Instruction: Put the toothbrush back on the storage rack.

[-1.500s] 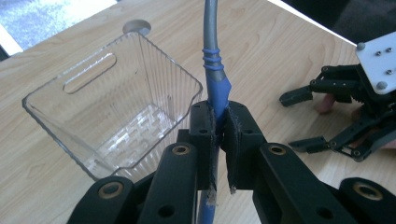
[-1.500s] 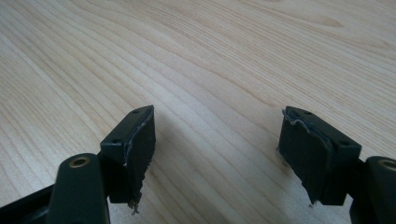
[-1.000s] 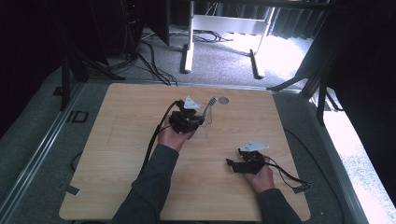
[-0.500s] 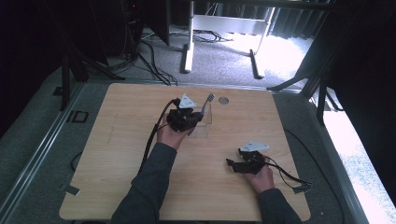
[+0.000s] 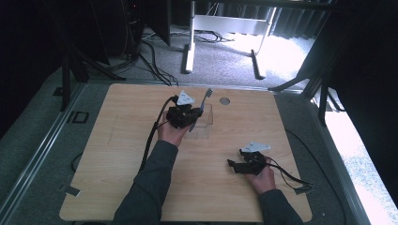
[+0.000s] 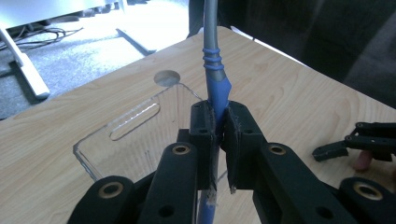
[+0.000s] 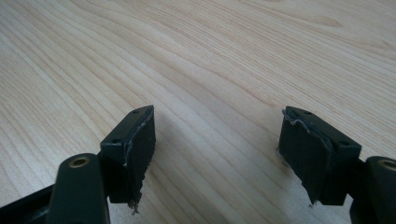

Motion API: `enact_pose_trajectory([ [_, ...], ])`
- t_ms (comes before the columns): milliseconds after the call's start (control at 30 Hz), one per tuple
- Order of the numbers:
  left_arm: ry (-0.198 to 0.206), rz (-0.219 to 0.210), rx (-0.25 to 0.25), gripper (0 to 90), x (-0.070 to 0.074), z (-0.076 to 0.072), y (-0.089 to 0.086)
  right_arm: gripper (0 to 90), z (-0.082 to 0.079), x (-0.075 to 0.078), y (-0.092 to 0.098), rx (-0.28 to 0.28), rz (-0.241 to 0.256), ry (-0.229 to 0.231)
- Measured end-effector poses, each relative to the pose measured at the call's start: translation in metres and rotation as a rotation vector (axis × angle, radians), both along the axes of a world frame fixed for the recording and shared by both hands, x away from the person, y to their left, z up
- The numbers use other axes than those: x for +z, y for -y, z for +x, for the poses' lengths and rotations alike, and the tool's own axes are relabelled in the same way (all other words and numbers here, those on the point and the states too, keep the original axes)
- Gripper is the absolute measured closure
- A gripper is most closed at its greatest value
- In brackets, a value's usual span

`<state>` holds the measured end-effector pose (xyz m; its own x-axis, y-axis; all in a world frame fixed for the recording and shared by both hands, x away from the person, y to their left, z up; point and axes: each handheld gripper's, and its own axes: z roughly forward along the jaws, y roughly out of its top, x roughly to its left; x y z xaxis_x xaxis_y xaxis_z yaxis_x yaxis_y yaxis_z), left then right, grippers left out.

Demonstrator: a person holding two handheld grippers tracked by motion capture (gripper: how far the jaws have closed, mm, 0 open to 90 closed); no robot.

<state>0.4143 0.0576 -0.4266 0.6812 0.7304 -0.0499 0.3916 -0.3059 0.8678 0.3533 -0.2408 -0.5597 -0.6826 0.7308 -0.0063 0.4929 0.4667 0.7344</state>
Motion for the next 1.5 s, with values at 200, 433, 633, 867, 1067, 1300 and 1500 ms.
enact_pose_trajectory([
  [200, 0.031, -0.023, 0.011, 82.5, 0.002, 0.000, 0.001, 26.9, 0.000, 0.000, 0.000, 0.000, 0.000, 0.000],
  [433, 0.054, -0.033, 0.029, 82.5, 0.000, 0.003, -0.002, 26.9, 0.000, 0.000, 0.000, -0.001, 0.001, -0.002],
  [633, 0.067, -0.039, 0.026, 82.5, -0.002, 0.005, -0.003, 26.9, 0.000, 0.000, 0.000, 0.000, 0.001, -0.003],
  [867, 0.085, -0.045, 0.032, 82.5, -0.003, 0.007, -0.004, 26.9, 0.000, 0.000, 0.000, 0.000, 0.001, -0.003],
  [1067, 0.091, -0.039, 0.031, 82.5, -0.006, 0.010, -0.004, 26.9, 0.000, 0.000, 0.000, 0.000, 0.001, -0.002],
  [1300, 0.079, -0.035, 0.038, 82.5, -0.010, 0.014, -0.005, 26.9, 0.000, 0.000, 0.000, 0.002, 0.001, -0.002],
  [1500, 0.045, -0.034, 0.042, 82.5, -0.014, 0.019, -0.006, 26.9, 0.001, 0.000, 0.000, 0.003, 0.001, -0.001],
])
